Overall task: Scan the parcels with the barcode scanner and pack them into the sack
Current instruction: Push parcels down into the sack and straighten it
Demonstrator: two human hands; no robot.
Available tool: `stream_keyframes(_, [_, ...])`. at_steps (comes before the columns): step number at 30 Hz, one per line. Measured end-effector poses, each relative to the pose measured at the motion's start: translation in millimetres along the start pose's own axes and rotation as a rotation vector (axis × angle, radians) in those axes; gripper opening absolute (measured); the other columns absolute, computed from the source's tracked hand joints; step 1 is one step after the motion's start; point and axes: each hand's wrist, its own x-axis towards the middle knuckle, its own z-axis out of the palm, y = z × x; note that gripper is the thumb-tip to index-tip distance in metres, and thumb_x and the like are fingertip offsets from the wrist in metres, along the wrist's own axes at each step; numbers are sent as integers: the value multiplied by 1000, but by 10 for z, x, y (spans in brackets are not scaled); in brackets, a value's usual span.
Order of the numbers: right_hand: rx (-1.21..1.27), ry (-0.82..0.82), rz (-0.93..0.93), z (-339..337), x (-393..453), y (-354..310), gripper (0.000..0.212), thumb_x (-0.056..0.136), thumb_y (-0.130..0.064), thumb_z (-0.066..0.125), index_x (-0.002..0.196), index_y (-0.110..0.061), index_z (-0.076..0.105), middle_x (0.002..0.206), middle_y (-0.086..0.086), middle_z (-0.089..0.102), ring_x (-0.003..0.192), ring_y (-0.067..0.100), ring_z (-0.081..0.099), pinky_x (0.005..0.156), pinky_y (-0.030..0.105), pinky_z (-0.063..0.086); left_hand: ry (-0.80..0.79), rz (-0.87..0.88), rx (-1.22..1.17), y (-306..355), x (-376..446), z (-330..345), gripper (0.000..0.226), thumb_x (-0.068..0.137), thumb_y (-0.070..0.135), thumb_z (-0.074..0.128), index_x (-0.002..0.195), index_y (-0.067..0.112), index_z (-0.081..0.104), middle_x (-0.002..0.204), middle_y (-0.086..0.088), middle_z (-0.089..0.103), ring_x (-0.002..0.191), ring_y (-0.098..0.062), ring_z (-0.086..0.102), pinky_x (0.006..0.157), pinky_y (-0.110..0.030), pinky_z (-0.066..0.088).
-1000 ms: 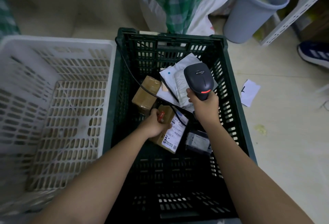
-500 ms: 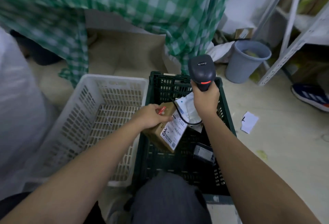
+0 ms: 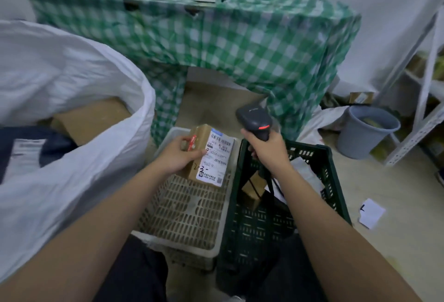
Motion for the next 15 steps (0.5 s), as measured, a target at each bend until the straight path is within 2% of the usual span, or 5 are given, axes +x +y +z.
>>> stream_keyframes(3, [-64,-84,50,181,-68,140,22,77,-29,78,66,-21,60,57,-3,60,54,12,52,59,31,41,33,-39,-179,-241,69,-140,60,77,22,80,124,19,43,107,-5,65,94,-21,66,83,-42,56])
stream_keyframes(7, [-17,-112,181,347,-132,350,24,81,-26,74,66,-16,59,60,5,57,55,18,49,59,33,39,-7,-102,-432,-495,154,-143,50,82,9,73,123,16,46,111,-6,66,90,-19,69,69,-40,58])
stream_keyframes(11, [3,-173,215,394,-98,308,22,83,-25,73,72,-13,59,62,8,58,49,14,48,52,27,40,-87,-167,-510,-700,274,-92,100,58,31,89,142,17,38,126,-9,63,109,-27,65,89,-54,52])
stream_keyframes(13, [-23,-216,213,368,-111,302,21,84,-27,73,76,-11,62,63,7,60,48,12,49,53,26,42,-89,-171,-532,-752,340,-75,98,58,34,86,142,18,38,127,-9,63,110,-26,64,92,-53,51])
stream_keyframes(15, [-63,-242,210,337,-140,345,22,83,-29,73,80,-10,64,63,7,62,49,13,52,55,28,44,-76,-183,-548,-753,376,-29,85,68,30,81,140,18,38,129,-9,62,112,-26,63,88,-47,54])
